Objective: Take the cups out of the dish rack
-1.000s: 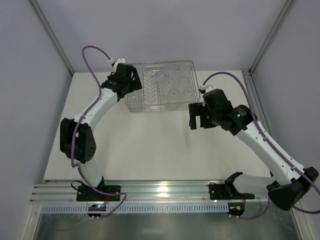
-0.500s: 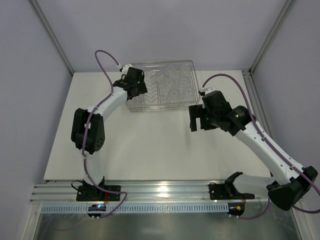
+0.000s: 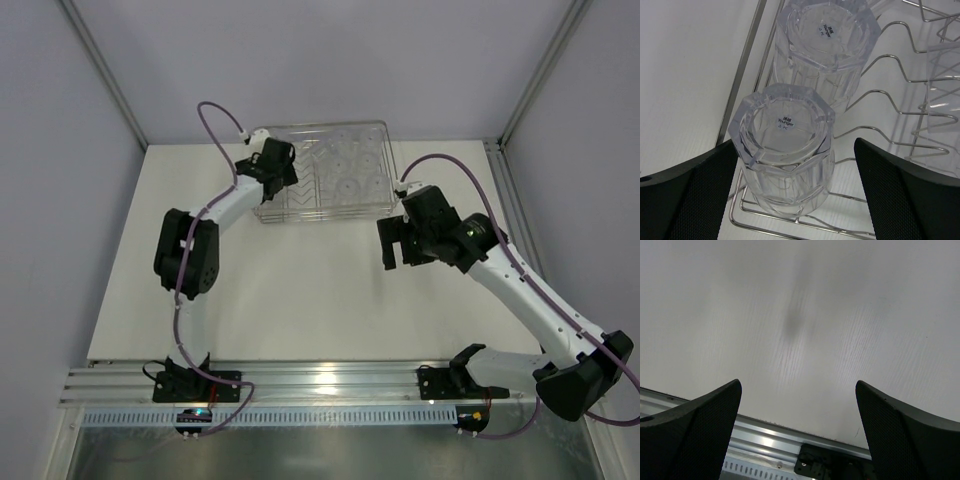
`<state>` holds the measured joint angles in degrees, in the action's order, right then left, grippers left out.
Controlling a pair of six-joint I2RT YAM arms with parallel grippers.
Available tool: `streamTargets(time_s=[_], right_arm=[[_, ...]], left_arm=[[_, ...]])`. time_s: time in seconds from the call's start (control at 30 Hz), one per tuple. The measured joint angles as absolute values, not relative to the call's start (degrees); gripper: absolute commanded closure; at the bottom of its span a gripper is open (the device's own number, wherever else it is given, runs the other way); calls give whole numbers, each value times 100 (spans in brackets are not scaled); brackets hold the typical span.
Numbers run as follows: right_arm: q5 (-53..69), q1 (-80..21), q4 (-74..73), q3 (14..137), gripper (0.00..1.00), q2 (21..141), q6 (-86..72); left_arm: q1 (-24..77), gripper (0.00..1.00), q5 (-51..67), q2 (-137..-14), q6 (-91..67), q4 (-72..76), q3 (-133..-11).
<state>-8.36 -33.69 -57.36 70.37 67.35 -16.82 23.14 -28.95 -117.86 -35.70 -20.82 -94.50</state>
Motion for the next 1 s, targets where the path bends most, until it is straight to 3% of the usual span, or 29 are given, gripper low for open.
streamTargets(time_s=[0.23,0.3,0.63,0.7,1.0], right_arm=[[-840,-3369,-5782,6941,2,6735,-1527],[-849,-3369,-5795,6941,2,6733,-1490],[-985,-3369,-5798,6792,2,6576,-1369],[-1026,-3369,-5793,6792,2,6563,-1365],[-1188,-3369,-5695,6794,2,6545,-1452]], left_arm=[[2329,3,-3234,-12088,-3382,-1737,-9629],[2324,11,-3321,-12197,-3354,-1734,-9762],[2276,91,-3323,-12182,-3253,-1594,-9640],[2272,100,-3262,-12049,-3288,-1479,-9450],[2351,100,-2995,-10768,-3450,-1621,-8530]])
